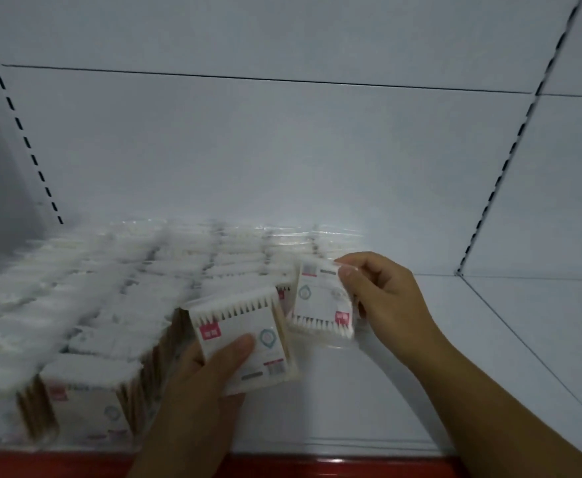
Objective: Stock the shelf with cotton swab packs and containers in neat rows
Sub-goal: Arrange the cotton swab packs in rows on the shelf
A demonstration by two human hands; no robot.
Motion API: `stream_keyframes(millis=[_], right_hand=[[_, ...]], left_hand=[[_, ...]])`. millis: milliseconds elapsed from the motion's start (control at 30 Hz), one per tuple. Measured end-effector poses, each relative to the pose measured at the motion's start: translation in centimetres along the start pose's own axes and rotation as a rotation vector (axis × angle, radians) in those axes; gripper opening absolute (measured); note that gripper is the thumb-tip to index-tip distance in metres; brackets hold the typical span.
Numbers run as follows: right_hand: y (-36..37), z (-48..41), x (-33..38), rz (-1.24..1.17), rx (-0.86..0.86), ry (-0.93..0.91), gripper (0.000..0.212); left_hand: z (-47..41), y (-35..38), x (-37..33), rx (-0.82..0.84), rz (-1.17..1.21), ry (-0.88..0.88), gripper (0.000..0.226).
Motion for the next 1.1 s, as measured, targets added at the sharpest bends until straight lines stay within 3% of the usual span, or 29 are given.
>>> stream_keyframes(millis=[133,200,333,433,500,567,633,733,800,967,1033,1100], right_hand=[[0.5,0.4,-0.9,0.032,0.000,-0.009,0.014],[0.1,0.4,-1.1,-0.023,-0.046,-0.024,0.017],[-1.3,0.0,-2.0,-0.422,-0.123,0.103,0.022],[-1.4,-0.3,-2.4,-0.690,-0.048,0.140,0.035],[-1.2,-0.4,-2.4,-0.727,0.015,0.140,0.050],[-1.1,-0.4,-2.5,-0.710,0.052,0.130,0.048],[-1.2,-0.4,-2.4,-0.630,0.030,0.105,0.043],[-1.7,-0.1,-1.9,-0.537,-0.064,0.088,0.050],[-2.3,-0.2,-1.1,-0.534,-0.136,0.057,0.050],[-5.3,-0.3,2.2,-0.317,-0.147,-0.086,0.054],[-6.1,0.2,1.9,-0.173,-0.174,-0.065,0.045],[-5.9,0.7,0.9,0.124,-0.202,-0.032,0.041]], left_hand=[[-0.5,-0.7,0.2,-0.084,0.013,-0.003,0.055],[-0.7,-0.7,0.3,-0.100,0.020,-0.027,0.055],[-0.6,-0.5,0.2,-0.088,0.029,-0.032,0.034],[-0.5,-0.6,0.4,-0.065,0.054,-0.056,0.018],[-0.3,-0.6,0.2,-0.074,0.011,0.005,0.031],[-0.3,-0.3,-0.1,-0.071,-0.094,0.091,0.037],[-0.2,0.4,-0.6,-0.027,-0.223,0.148,0.038],[-0.3,1.5,-1.9,0.112,-0.527,0.271,0.065],[-0.6,2.7,-3.2,0.190,-0.802,0.348,0.071],[-1.9,5.0,-4.2,0.048,-1.533,0.587,0.044],[-2.7,5.1,-3.4,0.025,-1.713,0.643,0.046],[-3.4,4.6,-2.8,0.017,-1.903,0.617,0.053]])
Point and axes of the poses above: each hand's wrist, its own z-axis away from the middle knuckle, its own y-axis out of the palm, x = y × z, the point moved 4 cm from there along -z, towards the middle knuckle, and after that the axes turned 3 degrees about -z, right-handed, at the moved point
